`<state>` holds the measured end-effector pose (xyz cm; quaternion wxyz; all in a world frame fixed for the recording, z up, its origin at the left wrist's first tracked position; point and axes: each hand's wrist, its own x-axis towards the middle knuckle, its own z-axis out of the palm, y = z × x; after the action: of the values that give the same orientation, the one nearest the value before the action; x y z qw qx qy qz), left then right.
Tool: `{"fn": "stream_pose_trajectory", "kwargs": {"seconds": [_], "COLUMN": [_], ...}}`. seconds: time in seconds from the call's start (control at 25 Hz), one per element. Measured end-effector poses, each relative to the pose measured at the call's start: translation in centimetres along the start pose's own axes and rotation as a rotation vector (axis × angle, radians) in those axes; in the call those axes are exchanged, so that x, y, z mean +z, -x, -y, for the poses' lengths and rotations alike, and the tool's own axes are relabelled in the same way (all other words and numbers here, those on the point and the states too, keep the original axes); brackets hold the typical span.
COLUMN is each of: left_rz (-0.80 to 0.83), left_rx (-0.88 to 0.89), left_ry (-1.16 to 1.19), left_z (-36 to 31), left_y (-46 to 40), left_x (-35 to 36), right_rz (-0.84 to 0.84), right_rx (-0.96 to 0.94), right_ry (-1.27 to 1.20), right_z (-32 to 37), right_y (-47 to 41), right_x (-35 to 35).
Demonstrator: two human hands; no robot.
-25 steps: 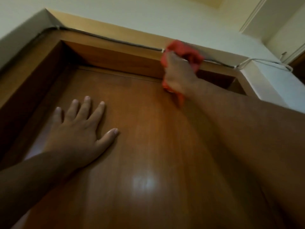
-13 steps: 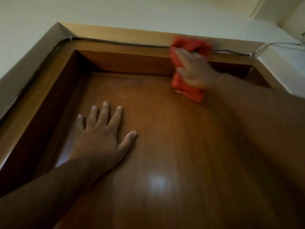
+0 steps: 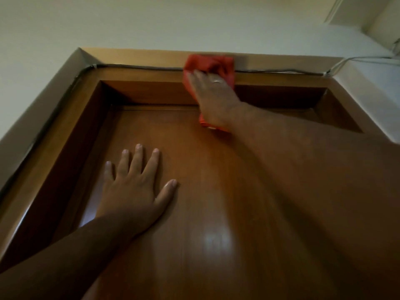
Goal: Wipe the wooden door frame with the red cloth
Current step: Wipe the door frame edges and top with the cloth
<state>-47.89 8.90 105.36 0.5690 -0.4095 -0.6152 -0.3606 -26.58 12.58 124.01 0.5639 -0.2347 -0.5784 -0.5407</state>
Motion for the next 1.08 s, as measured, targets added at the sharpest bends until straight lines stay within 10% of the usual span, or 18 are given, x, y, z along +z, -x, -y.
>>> {"fn": "stream_pose_trajectory", "kwargs": {"seconds": [0.32,0.68,1.08], "left_rz": [0.096,0.076,0.028], "left_rx": [-0.076,0.338,0.329], "left_ry": [0.003,0.156,0.163], "left_z": [-2.7,-22.5,-23.9], "left_y": [0.4,9.2,12.6], "left_x": [-2.3,0.4,1.2], "right_rz": [0.324,0.34,0.504], "right_rx": [0.4,0.223,0.312], "right_ry": [0.219,0.154,0.005], "right_z": [-23.2,-19.2,-7.6], "right_y": [11.0,25.0,52.5], "right_x": [-1.8,-4.8,-12.1]}}
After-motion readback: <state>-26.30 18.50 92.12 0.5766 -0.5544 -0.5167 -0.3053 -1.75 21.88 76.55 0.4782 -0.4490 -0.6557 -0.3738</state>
